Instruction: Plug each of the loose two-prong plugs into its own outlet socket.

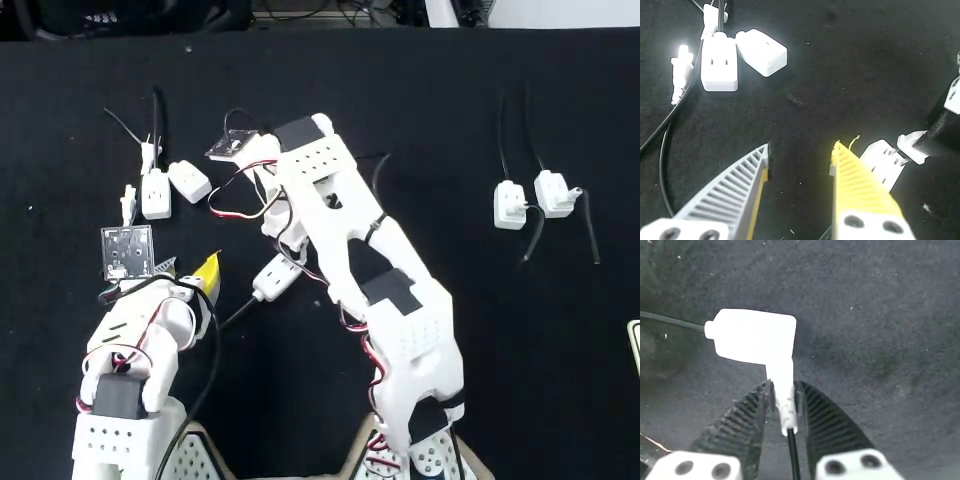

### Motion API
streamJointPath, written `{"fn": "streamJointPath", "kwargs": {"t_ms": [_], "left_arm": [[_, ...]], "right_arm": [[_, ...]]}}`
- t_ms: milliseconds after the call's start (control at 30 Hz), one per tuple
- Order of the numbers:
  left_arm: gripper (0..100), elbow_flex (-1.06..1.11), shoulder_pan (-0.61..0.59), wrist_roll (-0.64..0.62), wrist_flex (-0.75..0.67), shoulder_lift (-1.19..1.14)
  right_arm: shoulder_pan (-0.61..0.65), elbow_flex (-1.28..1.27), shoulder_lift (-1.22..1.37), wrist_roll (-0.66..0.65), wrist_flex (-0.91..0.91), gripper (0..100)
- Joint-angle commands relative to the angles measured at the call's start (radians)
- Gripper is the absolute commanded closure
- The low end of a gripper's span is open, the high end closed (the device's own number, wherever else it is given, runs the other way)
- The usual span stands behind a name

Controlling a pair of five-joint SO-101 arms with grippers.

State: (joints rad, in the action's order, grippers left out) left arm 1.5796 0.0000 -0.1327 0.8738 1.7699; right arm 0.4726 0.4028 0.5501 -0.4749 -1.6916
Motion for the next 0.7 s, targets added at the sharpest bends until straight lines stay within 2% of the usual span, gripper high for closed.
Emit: {"fn": "streamJointPath", "kwargs": {"t_ms": [0,333,467,667], "left_arm": [[80,-0.012,-0.008,0.006,-0.018,0.011],[80,-0.013,-0.008,0.006,-0.018,0.011],[80,-0.013,-0.008,0.006,-0.018,0.011],[80,-0.013,-0.008,0.006,-0.018,0.011]], "right_arm": [[0.011,0.001,-0.008,-0.008,0.026,98.8],[0.011,0.001,-0.010,0.003,0.025,98.8],[0.014,0.001,-0.010,0.068,0.025,98.8],[0.057,0.001,-0.010,0.077,0.018,98.8]]}}
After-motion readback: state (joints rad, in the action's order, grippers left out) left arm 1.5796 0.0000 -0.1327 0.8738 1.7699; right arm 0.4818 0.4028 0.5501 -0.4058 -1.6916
